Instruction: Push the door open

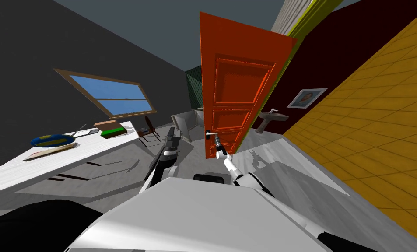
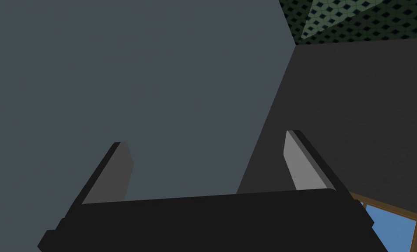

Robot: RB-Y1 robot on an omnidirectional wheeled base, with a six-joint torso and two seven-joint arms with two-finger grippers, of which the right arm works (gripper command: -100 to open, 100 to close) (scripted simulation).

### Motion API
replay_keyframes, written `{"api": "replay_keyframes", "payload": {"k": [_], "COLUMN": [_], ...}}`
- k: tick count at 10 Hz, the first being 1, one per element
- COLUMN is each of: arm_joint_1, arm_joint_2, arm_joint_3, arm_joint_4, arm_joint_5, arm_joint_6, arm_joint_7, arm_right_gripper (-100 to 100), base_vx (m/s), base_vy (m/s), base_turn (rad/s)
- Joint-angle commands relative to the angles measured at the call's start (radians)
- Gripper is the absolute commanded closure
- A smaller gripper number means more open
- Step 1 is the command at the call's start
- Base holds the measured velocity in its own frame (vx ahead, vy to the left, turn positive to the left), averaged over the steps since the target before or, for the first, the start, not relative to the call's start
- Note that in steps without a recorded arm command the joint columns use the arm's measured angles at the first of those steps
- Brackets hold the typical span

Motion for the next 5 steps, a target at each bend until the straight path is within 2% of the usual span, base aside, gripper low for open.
{"api": "replay_keyframes", "payload": {"k": [1, 2, 4, 5], "arm_joint_1": [-0.001, -0.002, -0.004, -0.001], "arm_joint_2": [-0.005, 0.002, 0.044, 0.033], "arm_joint_3": [-0.002, -0.005, -0.009, -0.011], "arm_joint_4": [0.005, 0.007, 0.010, 0.000], "arm_joint_5": [0.001, 0.001, 0.002, 0.001], "arm_joint_6": [-0.003, -0.005, -0.007, 0.000], "arm_joint_7": [0.000, 0.000, 0.001, 0.005], "arm_right_gripper": [-100, -100, -100, -100], "base_vx": [0.192, 0.217, 0.243, 0.086], "base_vy": [0.089, 0.088, 0.075, 0.039], "base_turn": [0.017, 0.023, 0.028, 0.005]}}
